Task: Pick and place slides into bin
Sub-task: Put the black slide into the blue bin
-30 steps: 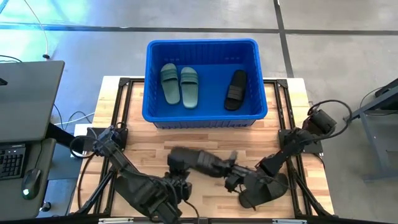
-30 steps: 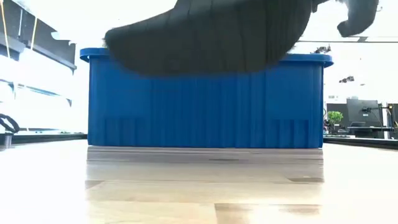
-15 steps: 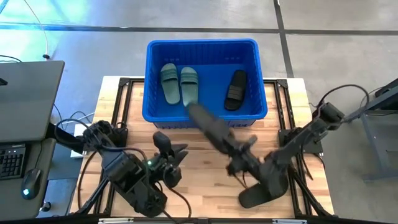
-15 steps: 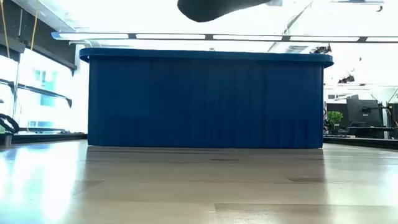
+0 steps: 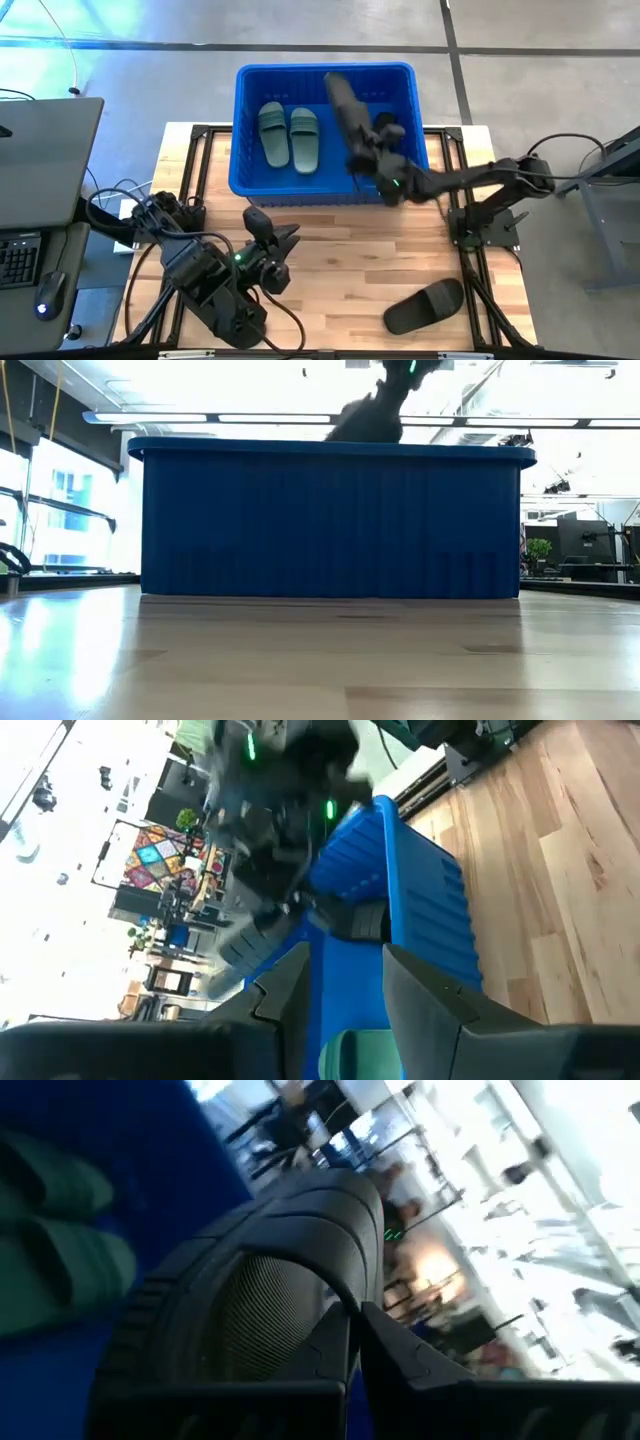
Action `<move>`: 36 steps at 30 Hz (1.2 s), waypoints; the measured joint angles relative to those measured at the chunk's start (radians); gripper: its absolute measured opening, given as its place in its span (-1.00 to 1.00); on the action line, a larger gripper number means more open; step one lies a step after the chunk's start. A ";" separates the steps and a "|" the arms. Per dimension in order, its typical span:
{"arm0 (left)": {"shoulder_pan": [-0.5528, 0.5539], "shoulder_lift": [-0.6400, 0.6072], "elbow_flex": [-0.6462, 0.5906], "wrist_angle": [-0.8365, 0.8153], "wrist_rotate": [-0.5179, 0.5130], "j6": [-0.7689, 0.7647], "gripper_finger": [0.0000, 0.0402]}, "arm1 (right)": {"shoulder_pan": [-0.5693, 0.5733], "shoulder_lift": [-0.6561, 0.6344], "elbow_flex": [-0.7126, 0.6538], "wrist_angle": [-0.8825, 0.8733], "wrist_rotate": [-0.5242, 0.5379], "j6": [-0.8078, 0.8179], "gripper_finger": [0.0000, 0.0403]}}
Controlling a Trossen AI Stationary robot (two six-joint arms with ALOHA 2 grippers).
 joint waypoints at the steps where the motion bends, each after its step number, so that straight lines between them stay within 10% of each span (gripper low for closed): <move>1: 0.000 0.000 0.004 -0.001 -0.002 0.002 -0.45 | -0.042 0.008 0.000 -0.041 -0.047 0.055 -1.00; 5: 0.006 0.000 0.010 -0.020 -0.002 0.010 -0.45 | -0.168 0.051 -0.001 -0.152 -0.227 0.233 -1.00; 18: 0.014 0.000 0.010 -0.048 0.007 -0.003 -0.45 | -0.301 0.204 -0.002 -0.324 -0.338 0.250 -0.95; 36: 0.014 0.000 0.010 -0.046 0.054 -0.004 -0.45 | -0.393 0.210 -0.002 -0.349 -0.456 0.388 0.00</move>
